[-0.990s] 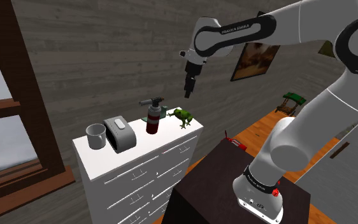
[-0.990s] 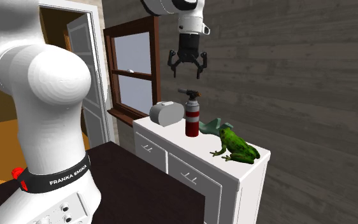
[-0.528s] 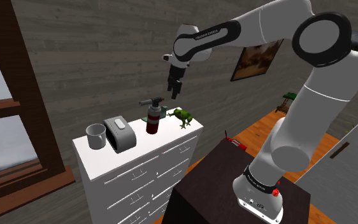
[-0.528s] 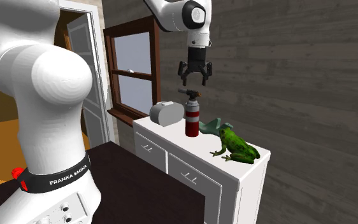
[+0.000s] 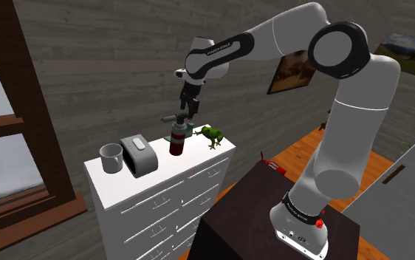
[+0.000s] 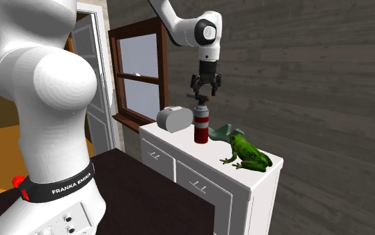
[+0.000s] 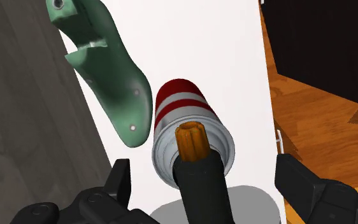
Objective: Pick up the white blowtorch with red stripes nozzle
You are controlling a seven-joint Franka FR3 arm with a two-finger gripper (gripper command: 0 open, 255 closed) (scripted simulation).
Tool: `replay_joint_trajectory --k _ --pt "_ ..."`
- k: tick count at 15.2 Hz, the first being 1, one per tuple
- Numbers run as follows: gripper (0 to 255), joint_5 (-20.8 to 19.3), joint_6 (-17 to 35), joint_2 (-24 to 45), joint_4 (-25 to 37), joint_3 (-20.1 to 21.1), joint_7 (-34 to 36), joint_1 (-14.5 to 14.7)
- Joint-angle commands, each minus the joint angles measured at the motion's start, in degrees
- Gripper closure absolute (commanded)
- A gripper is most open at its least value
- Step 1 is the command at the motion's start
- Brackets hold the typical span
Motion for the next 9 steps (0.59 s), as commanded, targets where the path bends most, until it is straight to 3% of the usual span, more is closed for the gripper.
replay_joint_trajectory --k 1,5,6,9 --pt "0 0.3 1.4 1.0 -0.3 0.1 -0.4 -0.1" --pt "0 0.6 3.1 2.1 -1.0 0.2 -0.7 -0.1" --pt "255 0.6 3.0 2.0 -1.0 0.2 -0.7 -0.1" --pt "255 0.6 3.0 2.0 -1.0 0.2 -0.7 -0.1"
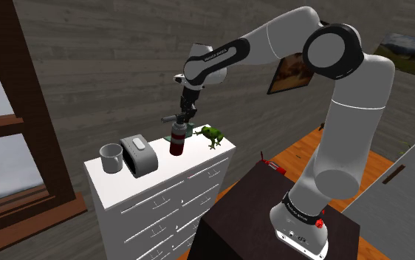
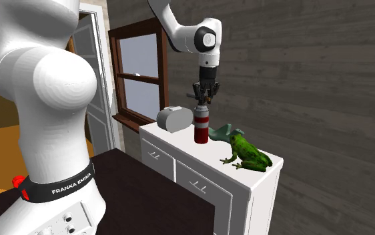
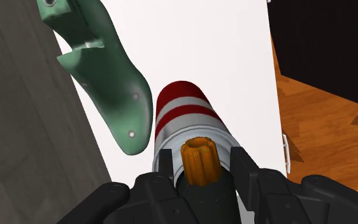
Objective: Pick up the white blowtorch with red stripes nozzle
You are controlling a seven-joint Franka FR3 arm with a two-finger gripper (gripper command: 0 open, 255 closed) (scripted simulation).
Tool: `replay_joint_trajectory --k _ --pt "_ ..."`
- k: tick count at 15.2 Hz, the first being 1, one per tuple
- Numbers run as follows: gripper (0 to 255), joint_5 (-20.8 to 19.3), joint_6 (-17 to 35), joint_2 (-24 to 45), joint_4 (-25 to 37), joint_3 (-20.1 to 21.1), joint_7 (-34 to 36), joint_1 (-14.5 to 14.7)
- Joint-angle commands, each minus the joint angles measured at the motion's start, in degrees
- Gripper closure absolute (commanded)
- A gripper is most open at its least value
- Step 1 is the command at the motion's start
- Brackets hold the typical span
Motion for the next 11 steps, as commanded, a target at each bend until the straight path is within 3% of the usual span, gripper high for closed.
replay_joint_trajectory --k 1,6,11 --pt "255 0.0 0.0 0.0 0.0 0.0 0.0 0.0" --pt "255 0.0 0.1 0.1 0.1 0.0 0.0 0.0" --pt "255 -0.6 -3.3 -1.9 1.4 -0.2 0.6 0.1"
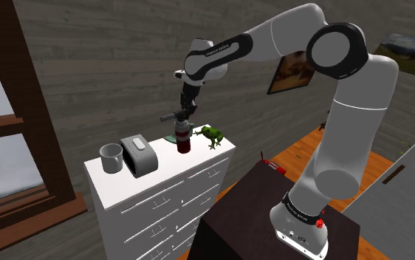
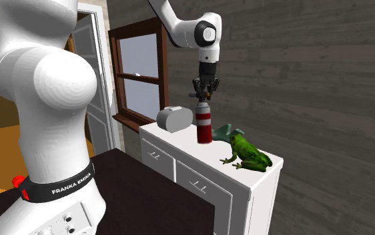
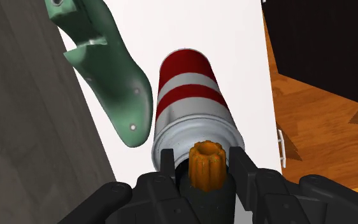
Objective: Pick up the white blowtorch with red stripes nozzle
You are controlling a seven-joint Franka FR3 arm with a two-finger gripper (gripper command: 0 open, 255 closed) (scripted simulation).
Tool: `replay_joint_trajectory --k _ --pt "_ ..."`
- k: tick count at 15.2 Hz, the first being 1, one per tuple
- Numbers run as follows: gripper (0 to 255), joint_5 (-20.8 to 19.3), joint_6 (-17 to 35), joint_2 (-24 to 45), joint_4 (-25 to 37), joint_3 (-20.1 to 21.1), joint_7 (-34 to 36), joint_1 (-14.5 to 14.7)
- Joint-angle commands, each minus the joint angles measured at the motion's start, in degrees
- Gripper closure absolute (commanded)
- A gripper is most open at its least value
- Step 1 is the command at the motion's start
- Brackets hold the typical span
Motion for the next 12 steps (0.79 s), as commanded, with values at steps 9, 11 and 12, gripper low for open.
replay_joint_trajectory --k 9,11,12 --pt "255 -1.1 -6.9 -3.6 3.4 -0.4 0.9 0.0" --pt "255 -1.2 -7.7 -3.9 3.9 -0.4 1.0 0.0" --pt "255 -1.2 -7.7 -3.9 3.9 -0.4 1.0 0.0"
